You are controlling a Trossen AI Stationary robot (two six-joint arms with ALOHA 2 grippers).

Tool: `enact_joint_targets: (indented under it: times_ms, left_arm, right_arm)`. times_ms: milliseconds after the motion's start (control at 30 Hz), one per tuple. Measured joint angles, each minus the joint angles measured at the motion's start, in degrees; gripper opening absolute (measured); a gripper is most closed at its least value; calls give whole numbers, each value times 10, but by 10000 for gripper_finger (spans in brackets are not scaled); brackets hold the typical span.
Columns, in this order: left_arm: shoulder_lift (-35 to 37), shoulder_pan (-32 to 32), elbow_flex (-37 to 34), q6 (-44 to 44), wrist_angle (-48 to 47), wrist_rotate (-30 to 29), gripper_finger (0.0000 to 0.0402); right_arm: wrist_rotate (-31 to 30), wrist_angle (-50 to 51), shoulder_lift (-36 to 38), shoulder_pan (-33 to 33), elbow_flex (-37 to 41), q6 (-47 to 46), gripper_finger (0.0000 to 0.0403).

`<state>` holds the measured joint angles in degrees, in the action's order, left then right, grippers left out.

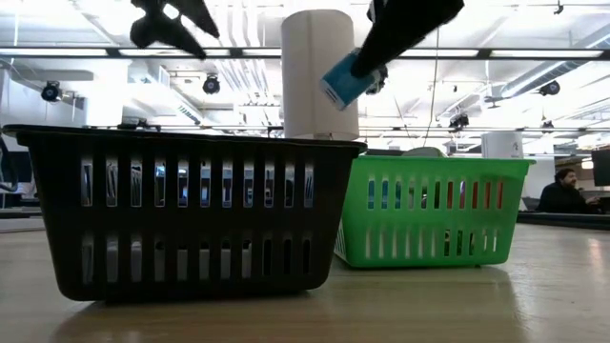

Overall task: Pick & Place Office items
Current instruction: Put the blue charger adapter into the green bin

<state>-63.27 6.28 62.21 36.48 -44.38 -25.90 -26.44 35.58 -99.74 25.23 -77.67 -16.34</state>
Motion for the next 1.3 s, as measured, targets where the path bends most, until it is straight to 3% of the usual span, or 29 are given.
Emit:
enact_joint_targets:
  times_ms: [200, 600, 1300]
  left_arm:
    - [13, 8, -44, -14, 26, -26, 242]
    - [38, 41, -44, -95, 55, -27, 241]
    - [38, 44, -44, -97, 48, -22, 241]
  right_arm:
    - [40, 18, 0, 0, -20, -38, 131]
    - [124, 66, -1, -3, -18, -117, 131]
    - [149, 93, -53, -28, -13, -120, 131]
